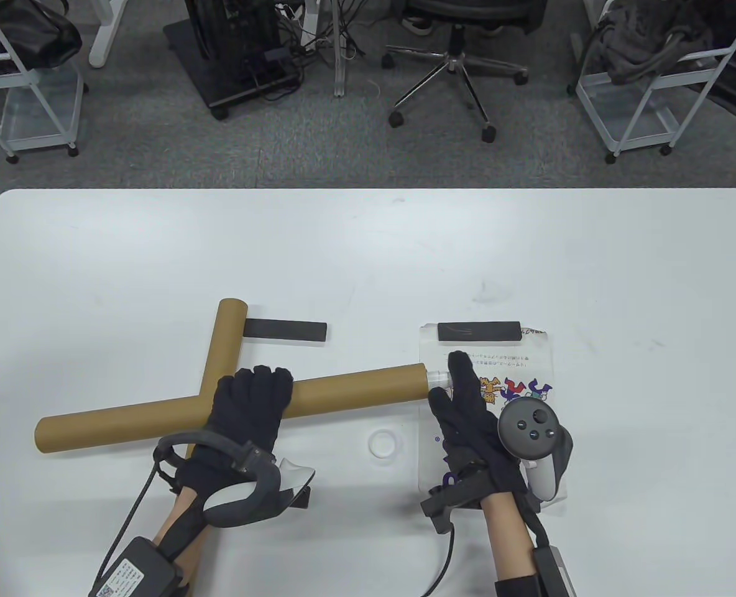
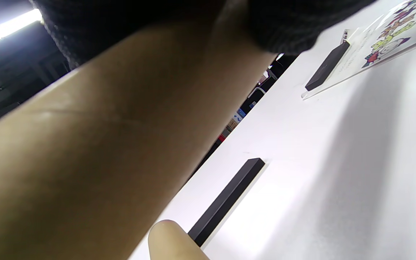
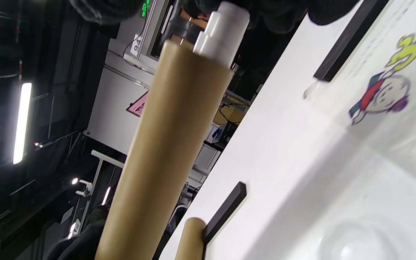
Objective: Roll up posters and store in mailing tubes
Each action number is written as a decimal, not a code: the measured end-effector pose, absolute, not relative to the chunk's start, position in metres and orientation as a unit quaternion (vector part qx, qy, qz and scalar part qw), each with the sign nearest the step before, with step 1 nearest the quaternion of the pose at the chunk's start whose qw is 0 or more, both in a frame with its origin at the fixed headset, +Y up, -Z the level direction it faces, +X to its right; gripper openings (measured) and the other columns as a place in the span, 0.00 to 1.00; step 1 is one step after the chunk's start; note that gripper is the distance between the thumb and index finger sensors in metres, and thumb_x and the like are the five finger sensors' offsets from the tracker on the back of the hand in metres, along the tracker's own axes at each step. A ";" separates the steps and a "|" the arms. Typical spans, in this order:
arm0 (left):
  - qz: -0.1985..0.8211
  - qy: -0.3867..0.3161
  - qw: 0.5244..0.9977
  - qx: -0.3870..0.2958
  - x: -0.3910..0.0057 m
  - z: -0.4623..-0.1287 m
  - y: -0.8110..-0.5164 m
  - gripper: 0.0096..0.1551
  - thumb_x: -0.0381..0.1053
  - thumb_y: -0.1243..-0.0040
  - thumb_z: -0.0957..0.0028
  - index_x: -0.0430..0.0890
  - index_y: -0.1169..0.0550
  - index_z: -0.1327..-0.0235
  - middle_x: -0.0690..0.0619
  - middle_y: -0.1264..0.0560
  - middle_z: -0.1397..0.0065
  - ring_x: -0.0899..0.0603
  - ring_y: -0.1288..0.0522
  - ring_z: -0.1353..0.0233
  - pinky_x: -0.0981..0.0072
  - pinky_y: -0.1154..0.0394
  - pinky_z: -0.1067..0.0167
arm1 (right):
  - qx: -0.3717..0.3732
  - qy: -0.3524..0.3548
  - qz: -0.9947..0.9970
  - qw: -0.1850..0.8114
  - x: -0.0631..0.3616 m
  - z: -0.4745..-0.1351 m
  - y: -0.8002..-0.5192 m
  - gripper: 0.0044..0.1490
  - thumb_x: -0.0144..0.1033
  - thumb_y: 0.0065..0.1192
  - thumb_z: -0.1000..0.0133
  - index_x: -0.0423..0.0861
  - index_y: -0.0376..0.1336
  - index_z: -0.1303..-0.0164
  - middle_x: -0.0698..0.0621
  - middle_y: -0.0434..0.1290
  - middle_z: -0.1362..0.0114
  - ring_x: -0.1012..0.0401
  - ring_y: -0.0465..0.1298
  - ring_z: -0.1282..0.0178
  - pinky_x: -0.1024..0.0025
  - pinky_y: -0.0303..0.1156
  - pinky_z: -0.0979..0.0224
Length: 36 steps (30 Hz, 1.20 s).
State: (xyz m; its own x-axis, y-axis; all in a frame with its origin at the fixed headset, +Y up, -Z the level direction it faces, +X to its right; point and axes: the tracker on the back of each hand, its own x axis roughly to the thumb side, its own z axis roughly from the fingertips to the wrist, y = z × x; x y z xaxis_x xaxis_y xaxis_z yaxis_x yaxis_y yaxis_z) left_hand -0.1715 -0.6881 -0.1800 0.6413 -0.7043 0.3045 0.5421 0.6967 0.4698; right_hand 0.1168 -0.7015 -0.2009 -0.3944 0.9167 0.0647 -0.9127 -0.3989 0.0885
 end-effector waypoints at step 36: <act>-0.332 -0.168 0.922 0.106 -0.203 -0.197 -0.693 0.53 0.60 0.45 0.50 0.36 0.41 0.15 0.37 0.34 0.20 0.35 0.25 0.26 0.46 0.19 0.27 | 0.181 0.157 0.970 -0.048 0.010 -0.196 -0.731 0.54 0.48 0.65 0.50 0.43 0.47 0.17 0.36 0.51 0.11 0.34 0.58 0.16 0.29 0.56 0.23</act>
